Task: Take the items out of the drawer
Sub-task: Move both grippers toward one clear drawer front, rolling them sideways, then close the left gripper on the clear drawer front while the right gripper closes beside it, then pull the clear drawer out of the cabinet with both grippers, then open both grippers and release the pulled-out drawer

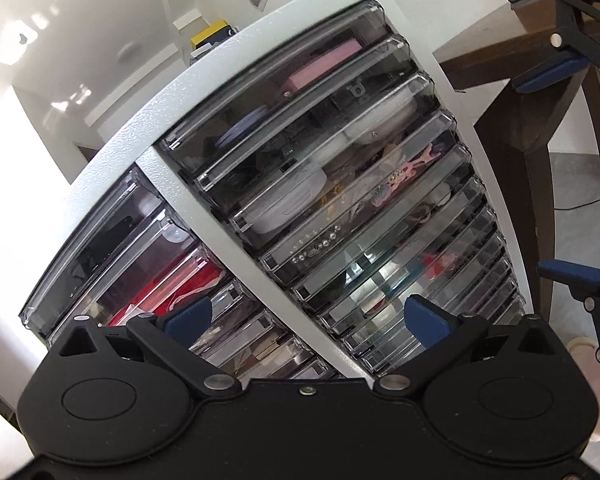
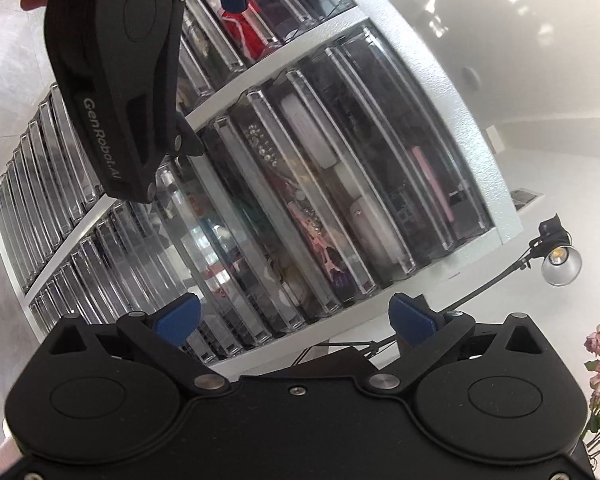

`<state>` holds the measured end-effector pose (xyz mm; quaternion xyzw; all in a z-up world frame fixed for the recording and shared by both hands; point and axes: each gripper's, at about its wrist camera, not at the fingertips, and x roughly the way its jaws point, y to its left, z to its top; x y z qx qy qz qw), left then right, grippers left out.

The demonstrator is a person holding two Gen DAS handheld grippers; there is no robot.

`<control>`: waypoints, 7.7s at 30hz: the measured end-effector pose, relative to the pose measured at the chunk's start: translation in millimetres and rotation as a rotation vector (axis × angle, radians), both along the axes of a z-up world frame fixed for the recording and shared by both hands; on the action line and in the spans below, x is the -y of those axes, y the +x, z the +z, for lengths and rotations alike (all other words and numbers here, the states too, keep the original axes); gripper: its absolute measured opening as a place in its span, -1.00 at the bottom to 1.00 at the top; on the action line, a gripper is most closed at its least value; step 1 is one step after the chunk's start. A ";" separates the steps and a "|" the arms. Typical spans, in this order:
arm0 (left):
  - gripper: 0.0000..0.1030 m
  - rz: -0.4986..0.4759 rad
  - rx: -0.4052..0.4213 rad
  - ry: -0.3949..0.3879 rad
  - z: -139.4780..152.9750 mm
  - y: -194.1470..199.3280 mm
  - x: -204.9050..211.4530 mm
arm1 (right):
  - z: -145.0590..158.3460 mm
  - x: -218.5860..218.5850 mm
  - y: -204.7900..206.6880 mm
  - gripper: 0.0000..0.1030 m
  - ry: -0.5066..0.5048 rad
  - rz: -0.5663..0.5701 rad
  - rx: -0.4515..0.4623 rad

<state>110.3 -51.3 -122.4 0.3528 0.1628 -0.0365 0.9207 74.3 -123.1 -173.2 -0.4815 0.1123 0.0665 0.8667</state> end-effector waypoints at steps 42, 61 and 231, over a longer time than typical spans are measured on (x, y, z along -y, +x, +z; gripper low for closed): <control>0.22 -0.166 0.151 0.530 -152.1 57.1 3.3 | -137.0 -4.1 96.5 0.66 -0.243 -0.004 0.205; -0.20 -0.150 0.200 0.622 -172.9 52.6 7.3 | -194.1 13.3 101.1 -0.39 -0.293 0.022 0.278; 1.00 -0.206 0.157 0.619 -141.0 -162.2 8.8 | -61.1 48.3 -146.6 0.74 0.012 0.044 0.010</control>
